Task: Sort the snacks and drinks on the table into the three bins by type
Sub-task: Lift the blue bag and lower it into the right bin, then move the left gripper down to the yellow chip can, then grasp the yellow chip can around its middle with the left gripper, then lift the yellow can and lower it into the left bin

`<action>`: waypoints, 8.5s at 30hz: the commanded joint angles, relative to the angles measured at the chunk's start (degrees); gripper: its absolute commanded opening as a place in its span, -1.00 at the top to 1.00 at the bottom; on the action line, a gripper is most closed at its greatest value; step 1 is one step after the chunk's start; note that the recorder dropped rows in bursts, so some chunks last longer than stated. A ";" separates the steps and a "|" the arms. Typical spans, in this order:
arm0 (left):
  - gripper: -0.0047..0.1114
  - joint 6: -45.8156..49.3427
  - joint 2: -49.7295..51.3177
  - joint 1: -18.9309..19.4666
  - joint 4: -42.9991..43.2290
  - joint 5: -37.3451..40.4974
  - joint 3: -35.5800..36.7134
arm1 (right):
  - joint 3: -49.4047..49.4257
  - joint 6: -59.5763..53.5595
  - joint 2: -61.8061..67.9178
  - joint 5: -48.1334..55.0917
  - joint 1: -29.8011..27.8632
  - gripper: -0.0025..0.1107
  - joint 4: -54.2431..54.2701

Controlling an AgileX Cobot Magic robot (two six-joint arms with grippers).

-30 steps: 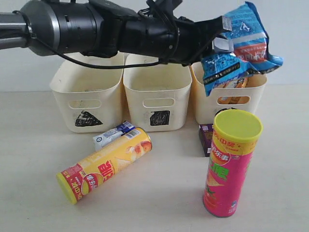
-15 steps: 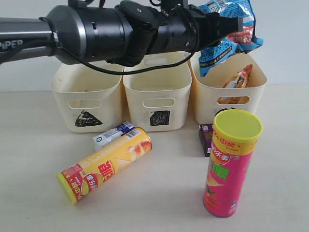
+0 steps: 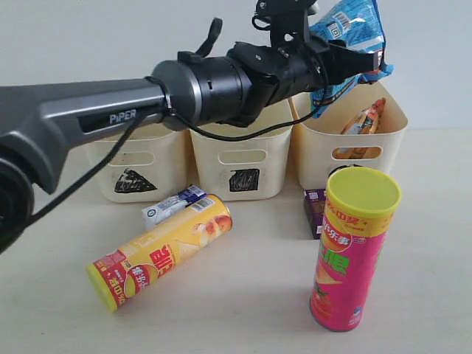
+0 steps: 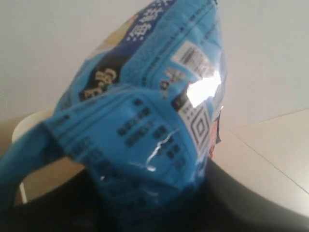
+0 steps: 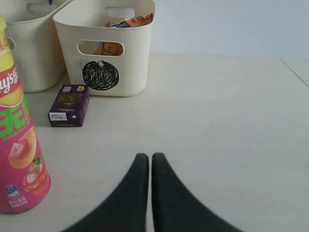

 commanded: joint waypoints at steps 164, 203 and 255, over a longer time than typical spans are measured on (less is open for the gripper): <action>0.83 -25.06 -20.19 17.53 59.75 49.22 46.88 | 0.28 0.00 -0.27 -0.51 -0.47 0.96 0.09; 0.84 -29.82 -45.22 23.67 52.65 32.40 42.79 | 0.28 0.00 -0.27 -0.51 -0.47 0.96 0.09; -0.65 -32.93 -15.48 29.11 52.45 11.44 29.11 | 0.28 0.00 -0.27 -0.51 -0.47 0.96 0.09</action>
